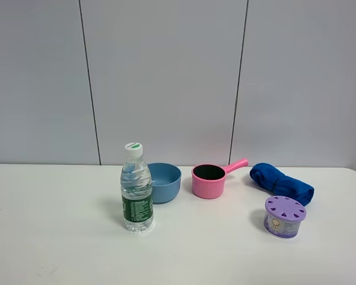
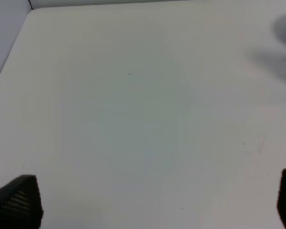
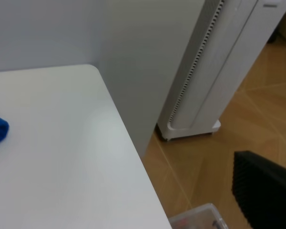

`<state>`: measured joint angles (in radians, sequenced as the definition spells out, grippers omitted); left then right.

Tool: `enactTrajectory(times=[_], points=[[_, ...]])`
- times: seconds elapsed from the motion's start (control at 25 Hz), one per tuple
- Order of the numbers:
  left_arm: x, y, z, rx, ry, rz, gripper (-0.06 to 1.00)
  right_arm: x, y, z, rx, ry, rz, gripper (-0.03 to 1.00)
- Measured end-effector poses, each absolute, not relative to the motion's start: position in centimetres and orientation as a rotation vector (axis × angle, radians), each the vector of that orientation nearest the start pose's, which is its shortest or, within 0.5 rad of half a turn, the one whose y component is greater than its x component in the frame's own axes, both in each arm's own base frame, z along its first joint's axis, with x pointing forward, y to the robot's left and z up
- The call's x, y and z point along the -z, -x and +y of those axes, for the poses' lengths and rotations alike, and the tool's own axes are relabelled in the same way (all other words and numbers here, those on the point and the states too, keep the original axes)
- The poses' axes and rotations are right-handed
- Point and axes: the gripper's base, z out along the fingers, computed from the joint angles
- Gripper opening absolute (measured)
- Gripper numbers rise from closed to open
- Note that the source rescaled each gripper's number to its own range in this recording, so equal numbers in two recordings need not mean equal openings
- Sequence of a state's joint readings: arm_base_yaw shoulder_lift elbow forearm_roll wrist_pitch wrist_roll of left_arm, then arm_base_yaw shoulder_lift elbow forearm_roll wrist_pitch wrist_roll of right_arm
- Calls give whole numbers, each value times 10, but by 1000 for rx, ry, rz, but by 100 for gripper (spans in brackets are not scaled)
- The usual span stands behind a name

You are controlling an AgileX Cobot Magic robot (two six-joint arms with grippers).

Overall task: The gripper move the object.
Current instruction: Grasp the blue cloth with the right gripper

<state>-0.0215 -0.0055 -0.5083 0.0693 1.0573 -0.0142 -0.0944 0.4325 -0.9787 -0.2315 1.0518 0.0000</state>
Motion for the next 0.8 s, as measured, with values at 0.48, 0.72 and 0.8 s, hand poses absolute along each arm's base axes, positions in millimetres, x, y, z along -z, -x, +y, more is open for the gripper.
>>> enactTrajectory(times=[0.48,0.72,0.8], points=[[-280,7,6,-60,-4,2026,100,-432,-149,-30,362,44,2238,100],[-280,7,6,-60,-4,2026,100,-403,-221,-36,363,133,2410,100],[-280,7,6,-60,-4,2026,100,-396,-241,-37,355,150,2419,100]])
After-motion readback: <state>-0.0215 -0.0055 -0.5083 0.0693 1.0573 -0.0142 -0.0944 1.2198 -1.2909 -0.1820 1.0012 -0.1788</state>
